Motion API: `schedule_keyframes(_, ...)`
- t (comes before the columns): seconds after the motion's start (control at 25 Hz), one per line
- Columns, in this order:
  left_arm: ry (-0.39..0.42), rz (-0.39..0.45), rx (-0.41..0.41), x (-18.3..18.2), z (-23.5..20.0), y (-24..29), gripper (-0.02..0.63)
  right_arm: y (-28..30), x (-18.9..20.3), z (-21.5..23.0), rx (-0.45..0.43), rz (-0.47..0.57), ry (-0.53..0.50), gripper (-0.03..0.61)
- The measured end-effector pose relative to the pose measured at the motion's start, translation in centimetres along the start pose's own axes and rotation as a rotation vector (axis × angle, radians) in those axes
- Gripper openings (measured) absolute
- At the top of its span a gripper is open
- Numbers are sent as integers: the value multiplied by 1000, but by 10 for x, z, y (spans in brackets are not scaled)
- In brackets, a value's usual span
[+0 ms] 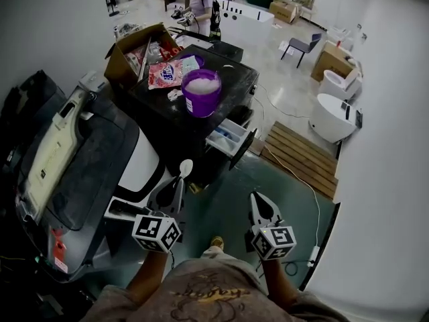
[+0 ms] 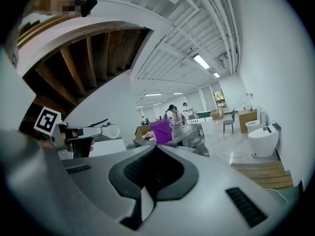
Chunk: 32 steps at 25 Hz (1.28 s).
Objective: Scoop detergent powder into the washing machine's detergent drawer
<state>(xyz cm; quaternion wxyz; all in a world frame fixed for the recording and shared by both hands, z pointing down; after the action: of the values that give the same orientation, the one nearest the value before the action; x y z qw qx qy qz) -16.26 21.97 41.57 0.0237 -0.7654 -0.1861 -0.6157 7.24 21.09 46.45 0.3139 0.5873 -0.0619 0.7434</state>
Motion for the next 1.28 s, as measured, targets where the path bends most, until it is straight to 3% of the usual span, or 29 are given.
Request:
schedule_keyframes(0.48, -6, 23, -58, -14, -3, 72, 25, 51, -31, 61, -22, -8, 11, 2)
schedule_keyframes(0.88, 22, 33, -47, -31, -16, 124, 25, 90, -45, 89, -9, 13, 28, 2)
schedule_keyframes(1.28, 1, 44, -12, -63, -48, 197, 25, 158, -77, 112, 10, 20, 29, 2)
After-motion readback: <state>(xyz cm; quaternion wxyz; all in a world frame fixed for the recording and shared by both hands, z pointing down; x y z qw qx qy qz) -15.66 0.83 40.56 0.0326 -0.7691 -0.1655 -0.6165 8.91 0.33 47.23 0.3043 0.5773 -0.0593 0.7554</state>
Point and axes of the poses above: the fingertips, and each gripper's own axes: y forward along the fingers, z to its right, x out of its underside, the point moved 2 cm from there along -y, backward along the fingers, and after that the axes turned 7 degrees about -z, right-handed, at the moved point
